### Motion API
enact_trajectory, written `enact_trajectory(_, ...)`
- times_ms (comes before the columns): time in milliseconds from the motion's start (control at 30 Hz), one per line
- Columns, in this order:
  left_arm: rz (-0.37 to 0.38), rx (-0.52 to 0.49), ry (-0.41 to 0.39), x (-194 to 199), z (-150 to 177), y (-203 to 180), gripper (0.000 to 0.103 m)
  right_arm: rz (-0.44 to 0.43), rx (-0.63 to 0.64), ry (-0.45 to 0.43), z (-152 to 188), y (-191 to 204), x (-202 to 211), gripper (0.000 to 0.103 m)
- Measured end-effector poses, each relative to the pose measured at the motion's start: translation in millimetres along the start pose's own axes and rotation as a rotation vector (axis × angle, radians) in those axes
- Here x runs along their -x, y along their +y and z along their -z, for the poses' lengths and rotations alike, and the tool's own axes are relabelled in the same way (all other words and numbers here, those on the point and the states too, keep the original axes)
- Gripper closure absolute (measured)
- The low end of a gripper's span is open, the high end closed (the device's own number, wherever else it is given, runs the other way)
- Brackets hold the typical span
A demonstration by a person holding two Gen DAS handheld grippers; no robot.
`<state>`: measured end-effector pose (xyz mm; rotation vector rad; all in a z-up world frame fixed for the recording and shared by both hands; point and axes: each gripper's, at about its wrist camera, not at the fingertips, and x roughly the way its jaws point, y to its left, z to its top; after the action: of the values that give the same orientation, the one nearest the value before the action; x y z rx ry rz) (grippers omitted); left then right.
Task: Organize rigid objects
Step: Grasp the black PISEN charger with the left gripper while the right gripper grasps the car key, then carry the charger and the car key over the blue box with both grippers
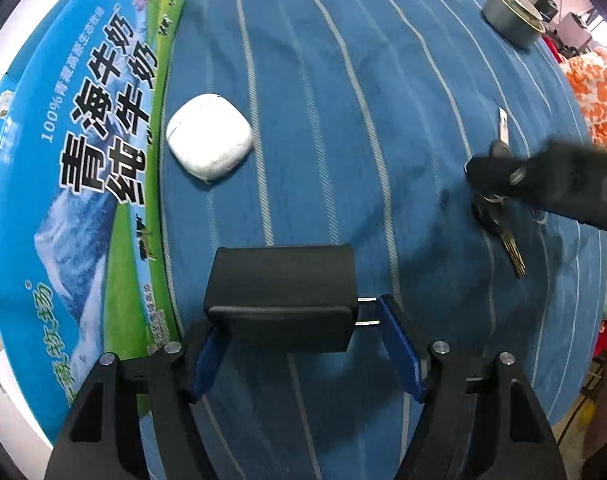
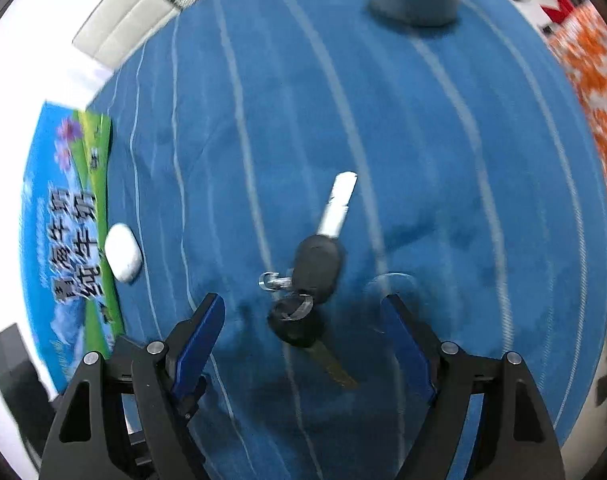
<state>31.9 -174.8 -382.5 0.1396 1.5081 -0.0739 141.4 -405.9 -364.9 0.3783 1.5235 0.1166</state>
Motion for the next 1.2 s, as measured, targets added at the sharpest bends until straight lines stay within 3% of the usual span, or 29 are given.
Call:
enact_trajectory(133,0.015,0.033,-0.001,-3.1,-6.0,13.3,0.034,0.145,0.067,-0.008,0.3,22.2,-15.1,0.022)
enact_trajectory(200,0.015,0.046,0.006,-3.6,-12.7,18.8,0.035,0.223,0.098,-0.012,1.6,32.3,-19.4,0.029)
enact_trajectory(367,0.016,0.05,0.008,-6.8,-15.2,23.7,0.035,0.326,0.118,-0.06,5.4,40.5,-17.4,0.075)
enact_trajectory(467,0.018,0.055,0.017,-3.8,-10.2,17.4,0.035,0.312,0.114,-0.067,9.5,35.1,-13.9,0.075)
enact_trajectory(733,0.021,0.038,-0.002,6.3,-35.9,14.1,0.035,0.263,0.087,-0.098,27.0,13.6,4.9,0.075)
enact_trajectory(967,0.045,0.001,-0.059,44.0,-30.4,0.0,0.035,0.226,0.09,-0.148,40.3,-3.6,32.7,0.075)
enact_trajectory(1200,0.065,-0.037,-0.099,77.5,-32.8,-12.5,0.035,0.123,0.042,-0.191,53.0,-17.3,66.1,0.075)
